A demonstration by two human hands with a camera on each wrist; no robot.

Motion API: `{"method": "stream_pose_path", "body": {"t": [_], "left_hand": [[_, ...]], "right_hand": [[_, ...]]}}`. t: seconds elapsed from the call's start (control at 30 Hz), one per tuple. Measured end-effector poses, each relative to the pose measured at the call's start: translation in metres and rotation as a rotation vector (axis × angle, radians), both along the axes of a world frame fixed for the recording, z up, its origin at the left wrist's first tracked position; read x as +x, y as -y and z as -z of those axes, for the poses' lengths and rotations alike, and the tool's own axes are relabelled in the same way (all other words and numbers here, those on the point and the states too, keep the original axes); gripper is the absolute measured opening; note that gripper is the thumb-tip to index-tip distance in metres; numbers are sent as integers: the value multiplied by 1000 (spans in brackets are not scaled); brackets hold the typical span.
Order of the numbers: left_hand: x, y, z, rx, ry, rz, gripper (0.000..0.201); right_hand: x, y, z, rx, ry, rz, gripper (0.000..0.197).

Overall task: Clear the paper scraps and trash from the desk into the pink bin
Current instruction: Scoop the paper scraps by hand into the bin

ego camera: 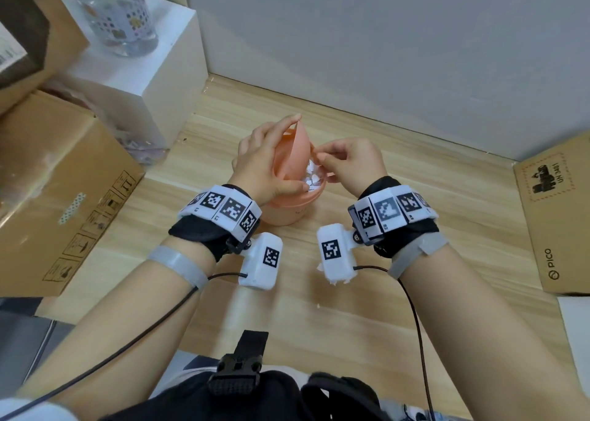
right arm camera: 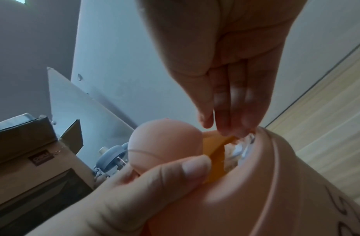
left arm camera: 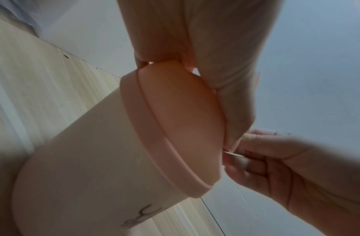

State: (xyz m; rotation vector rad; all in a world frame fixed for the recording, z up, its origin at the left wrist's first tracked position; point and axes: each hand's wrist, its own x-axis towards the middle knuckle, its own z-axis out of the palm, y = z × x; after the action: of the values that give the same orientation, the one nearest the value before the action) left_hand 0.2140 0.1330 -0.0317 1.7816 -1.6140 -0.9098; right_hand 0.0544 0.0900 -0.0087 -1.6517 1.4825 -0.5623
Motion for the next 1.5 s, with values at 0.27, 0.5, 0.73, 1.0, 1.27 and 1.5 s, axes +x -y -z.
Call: {"method": "stream_pose_path", "body": {"t": [0.27, 0.5, 0.73, 1.0, 1.27, 1.5], "left_hand": [[0, -1, -1, -13, -5, -8, 103], [2, -1, 4, -36, -22, -4, 101], [1, -2, 3, -49, -37, 14, 97], [1, -4, 1, -55, -36, 30, 98], [0, -4, 0, -44, -39, 24, 101], [0, -4, -1, -37, -42, 13, 103]], "right_hand": [[-35, -15, 11, -39, 21, 90, 12], [-78, -79, 93, 292, -202, -158, 49], [-83, -96, 129, 108, -289, -391, 50], [-91, -103, 134, 75, -226, -395, 11], [-86, -109, 132, 80, -311, -452, 11], [-93, -104, 114, 191, -145, -179, 19]]}}
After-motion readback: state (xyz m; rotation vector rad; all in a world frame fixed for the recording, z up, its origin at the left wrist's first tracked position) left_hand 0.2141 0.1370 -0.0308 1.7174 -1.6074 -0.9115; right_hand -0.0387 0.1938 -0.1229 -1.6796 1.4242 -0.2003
